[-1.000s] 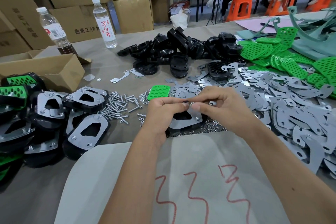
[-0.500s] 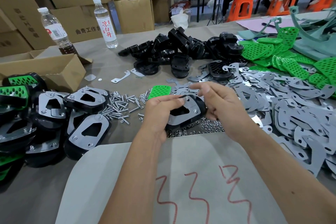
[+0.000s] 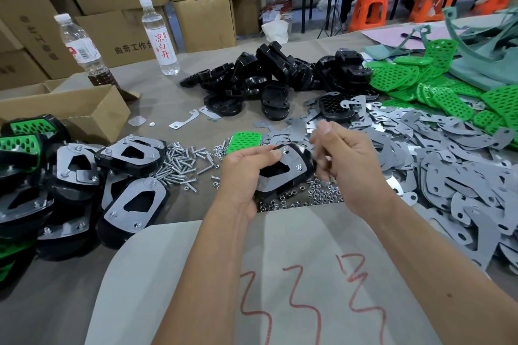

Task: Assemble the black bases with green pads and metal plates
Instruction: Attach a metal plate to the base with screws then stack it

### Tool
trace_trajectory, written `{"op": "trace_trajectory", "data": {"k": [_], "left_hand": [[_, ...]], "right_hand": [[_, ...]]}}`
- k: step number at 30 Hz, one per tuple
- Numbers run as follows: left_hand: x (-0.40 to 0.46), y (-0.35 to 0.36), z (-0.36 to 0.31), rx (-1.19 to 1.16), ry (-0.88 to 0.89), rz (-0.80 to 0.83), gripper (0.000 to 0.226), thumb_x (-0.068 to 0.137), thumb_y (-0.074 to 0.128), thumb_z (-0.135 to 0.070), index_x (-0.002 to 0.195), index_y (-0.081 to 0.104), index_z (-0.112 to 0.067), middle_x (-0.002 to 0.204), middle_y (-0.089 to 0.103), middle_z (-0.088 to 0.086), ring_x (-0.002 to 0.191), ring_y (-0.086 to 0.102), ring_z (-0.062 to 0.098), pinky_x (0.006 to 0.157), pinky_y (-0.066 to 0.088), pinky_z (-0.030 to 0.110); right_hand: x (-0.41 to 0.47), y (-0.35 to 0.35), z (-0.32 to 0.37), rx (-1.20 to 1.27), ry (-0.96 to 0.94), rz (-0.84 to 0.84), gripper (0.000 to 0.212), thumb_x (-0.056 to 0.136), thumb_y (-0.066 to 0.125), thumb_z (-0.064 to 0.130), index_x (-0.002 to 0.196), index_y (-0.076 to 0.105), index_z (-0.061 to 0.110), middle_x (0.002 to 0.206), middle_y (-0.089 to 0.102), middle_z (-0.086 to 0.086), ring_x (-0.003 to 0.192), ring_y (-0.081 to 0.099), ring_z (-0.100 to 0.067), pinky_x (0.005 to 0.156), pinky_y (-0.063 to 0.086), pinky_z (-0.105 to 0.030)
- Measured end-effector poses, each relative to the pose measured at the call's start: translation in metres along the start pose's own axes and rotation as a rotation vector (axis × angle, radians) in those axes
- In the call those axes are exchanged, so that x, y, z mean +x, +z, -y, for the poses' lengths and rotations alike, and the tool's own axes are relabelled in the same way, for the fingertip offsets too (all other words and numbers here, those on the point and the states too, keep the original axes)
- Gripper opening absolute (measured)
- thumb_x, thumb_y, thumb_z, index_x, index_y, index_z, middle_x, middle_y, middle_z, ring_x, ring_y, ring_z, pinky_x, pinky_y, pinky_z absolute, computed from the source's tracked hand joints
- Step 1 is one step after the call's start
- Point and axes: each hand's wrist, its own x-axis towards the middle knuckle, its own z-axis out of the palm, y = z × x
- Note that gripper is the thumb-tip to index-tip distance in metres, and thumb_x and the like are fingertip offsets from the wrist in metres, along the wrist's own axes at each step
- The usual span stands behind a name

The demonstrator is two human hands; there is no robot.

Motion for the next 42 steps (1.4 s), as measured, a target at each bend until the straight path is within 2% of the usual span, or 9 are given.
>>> {"op": "trace_trajectory", "data": {"k": [3, 6, 10, 15, 24, 30, 34, 37, 42], "left_hand": [[0.002, -0.001, 0.001, 0.021, 0.024, 0.001, 0.016, 0.082, 0.076, 0.0, 0.098, 0.079, 0.001, 0.088, 0.077, 0.019, 0.078, 0.071, 0.031, 0.078, 0.06, 0.043], [0.002, -0.001, 0.001, 0.003, 0.015, -0.009, 0.016, 0.083, 0.075, 0.0, 0.098, 0.079, 0.002, 0.087, 0.077, 0.018, 0.074, 0.072, 0.03, 0.071, 0.062, 0.041], [0.004, -0.001, 0.002, 0.033, 0.043, -0.011, 0.011, 0.082, 0.076, 0.001, 0.093, 0.079, 0.0, 0.087, 0.078, 0.018, 0.075, 0.072, 0.029, 0.071, 0.062, 0.038], [0.001, 0.007, 0.008, 0.099, 0.08, -0.042, 0.009, 0.079, 0.082, -0.003, 0.086, 0.08, -0.007, 0.087, 0.078, 0.016, 0.08, 0.071, 0.027, 0.083, 0.059, 0.042], [0.013, -0.015, -0.002, -0.195, 0.063, -0.188, 0.007, 0.09, 0.071, -0.002, 0.093, 0.074, -0.008, 0.08, 0.078, 0.005, 0.069, 0.074, 0.019, 0.063, 0.062, 0.033], [0.012, -0.01, -0.002, -0.334, 0.066, -0.128, 0.008, 0.099, 0.064, -0.002, 0.105, 0.064, -0.008, 0.093, 0.079, 0.008, 0.079, 0.077, 0.017, 0.069, 0.064, 0.034], [0.009, -0.007, -0.001, -0.255, 0.049, -0.131, 0.017, 0.102, 0.063, -0.009, 0.119, 0.06, -0.007, 0.109, 0.076, 0.015, 0.091, 0.077, 0.026, 0.064, 0.064, 0.035], [0.008, -0.004, 0.001, -0.13, 0.063, -0.118, 0.017, 0.103, 0.064, -0.017, 0.118, 0.059, -0.012, 0.109, 0.076, 0.014, 0.094, 0.077, 0.034, 0.061, 0.063, 0.04], [0.005, -0.002, 0.004, -0.092, 0.101, -0.075, 0.009, 0.101, 0.067, -0.016, 0.107, 0.061, -0.013, 0.099, 0.079, 0.014, 0.082, 0.078, 0.03, 0.059, 0.062, 0.037]], "right_hand": [[-0.002, 0.004, 0.0, -0.092, 0.02, 0.069, 0.038, 0.098, 0.056, 0.051, 0.086, 0.083, 0.027, 0.075, 0.056, 0.019, 0.054, 0.049, -0.01, 0.047, 0.039, -0.028], [0.0, 0.001, -0.002, -0.08, -0.012, -0.01, 0.057, 0.101, 0.054, 0.049, 0.06, 0.069, 0.012, 0.072, 0.057, -0.011, 0.054, 0.051, -0.012, 0.057, 0.04, -0.029], [-0.001, 0.003, 0.0, -0.187, -0.02, 0.088, 0.035, 0.103, 0.051, 0.047, 0.1, 0.082, 0.031, 0.092, 0.061, 0.007, 0.055, 0.054, 0.001, 0.05, 0.04, -0.011], [0.003, -0.005, 0.002, -0.125, 0.05, -0.068, 0.062, 0.105, 0.047, 0.052, 0.061, 0.069, 0.015, 0.075, 0.053, -0.016, 0.052, 0.045, -0.015, 0.046, 0.035, -0.025], [0.006, -0.021, 0.0, -1.008, -0.059, 0.409, 0.013, 0.081, 0.088, 0.03, 0.08, 0.077, 0.038, 0.084, 0.057, 0.015, 0.074, 0.051, 0.009, 0.071, 0.047, -0.034], [0.003, -0.018, 0.001, -0.944, -0.094, 0.341, 0.015, 0.087, 0.082, 0.017, 0.079, 0.075, 0.028, 0.079, 0.062, 0.015, 0.071, 0.056, -0.001, 0.066, 0.046, -0.034], [0.004, -0.01, 0.004, -0.503, -0.042, 0.069, 0.019, 0.089, 0.075, 0.001, 0.08, 0.069, 0.017, 0.069, 0.067, -0.002, 0.061, 0.065, -0.024, 0.051, 0.058, -0.039], [0.0, -0.002, 0.004, -0.344, -0.087, 0.06, 0.019, 0.084, 0.081, -0.003, 0.079, 0.074, 0.014, 0.07, 0.07, 0.001, 0.062, 0.069, -0.019, 0.053, 0.057, -0.023], [-0.003, 0.003, -0.002, -0.3, -0.064, 0.05, 0.021, 0.083, 0.083, -0.001, 0.093, 0.081, 0.017, 0.076, 0.074, 0.0, 0.063, 0.071, -0.017, 0.061, 0.062, -0.028]]}}
